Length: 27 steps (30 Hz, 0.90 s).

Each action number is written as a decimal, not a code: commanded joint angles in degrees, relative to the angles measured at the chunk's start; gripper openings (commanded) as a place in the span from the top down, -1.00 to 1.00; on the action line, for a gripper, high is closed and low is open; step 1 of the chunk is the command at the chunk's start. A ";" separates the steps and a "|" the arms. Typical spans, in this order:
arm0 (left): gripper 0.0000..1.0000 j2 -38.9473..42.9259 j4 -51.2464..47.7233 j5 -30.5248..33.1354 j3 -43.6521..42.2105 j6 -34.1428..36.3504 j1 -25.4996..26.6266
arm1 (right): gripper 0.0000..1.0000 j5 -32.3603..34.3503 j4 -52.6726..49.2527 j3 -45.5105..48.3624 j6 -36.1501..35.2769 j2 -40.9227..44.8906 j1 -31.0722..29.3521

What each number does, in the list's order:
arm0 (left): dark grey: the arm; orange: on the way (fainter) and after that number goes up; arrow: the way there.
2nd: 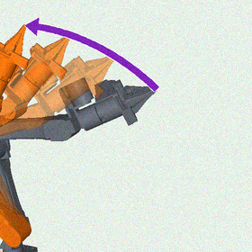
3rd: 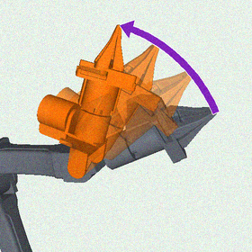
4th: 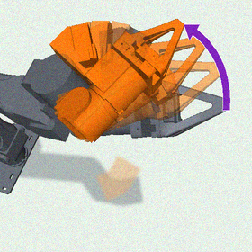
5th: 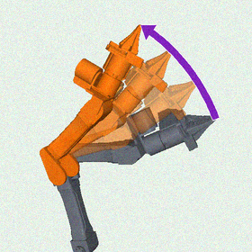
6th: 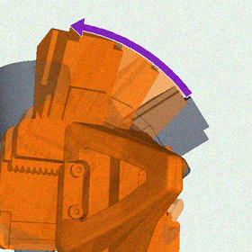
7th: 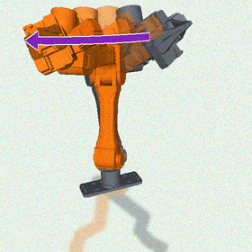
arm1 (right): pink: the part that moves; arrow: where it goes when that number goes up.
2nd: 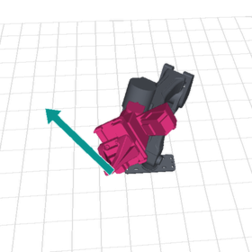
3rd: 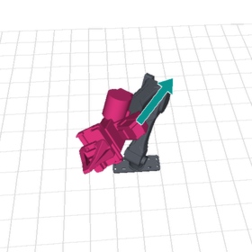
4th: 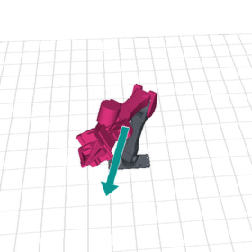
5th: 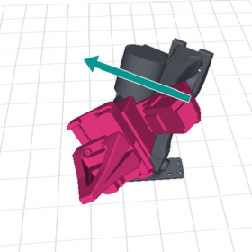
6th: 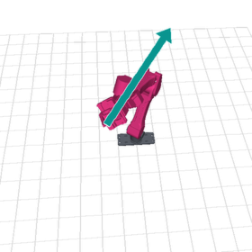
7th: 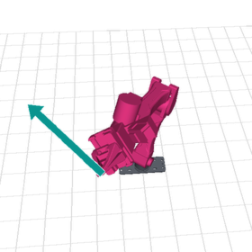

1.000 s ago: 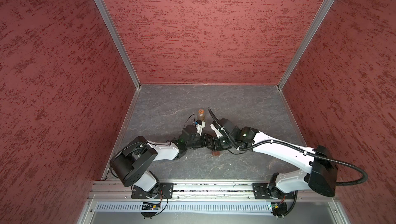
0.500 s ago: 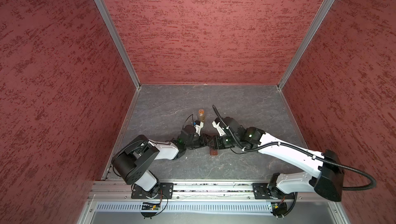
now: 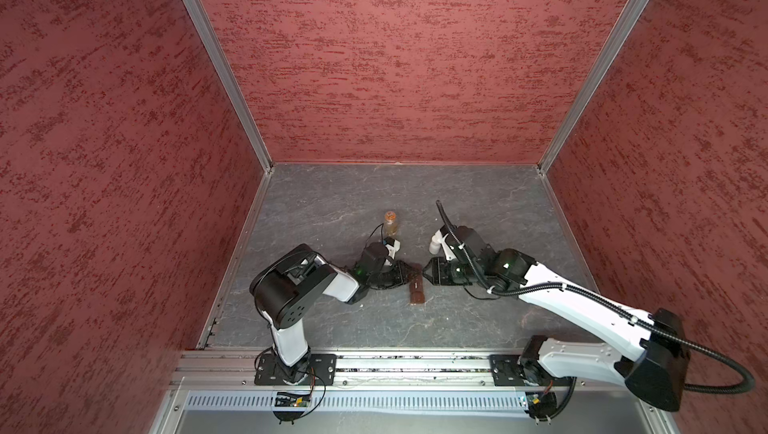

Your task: Sort the pills into containers

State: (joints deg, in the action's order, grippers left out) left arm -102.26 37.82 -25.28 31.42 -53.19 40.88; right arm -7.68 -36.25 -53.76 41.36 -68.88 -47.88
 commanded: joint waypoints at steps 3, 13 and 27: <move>0.45 -2.53 1.44 0.06 1.52 0.10 0.25 | 0.05 1.40 -0.13 0.49 0.06 0.60 0.41; 0.06 -1.66 -0.73 0.89 0.78 0.37 -0.17 | 0.05 1.11 0.01 0.47 0.03 0.50 0.68; -0.35 7.43 -8.14 3.31 -3.52 2.90 -1.60 | 0.05 1.62 -0.80 -1.10 0.03 -1.24 0.72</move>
State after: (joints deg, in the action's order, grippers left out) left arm -96.88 34.30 -23.66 28.99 -52.05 39.70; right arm -7.64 -36.38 -53.52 41.34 -69.58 -47.44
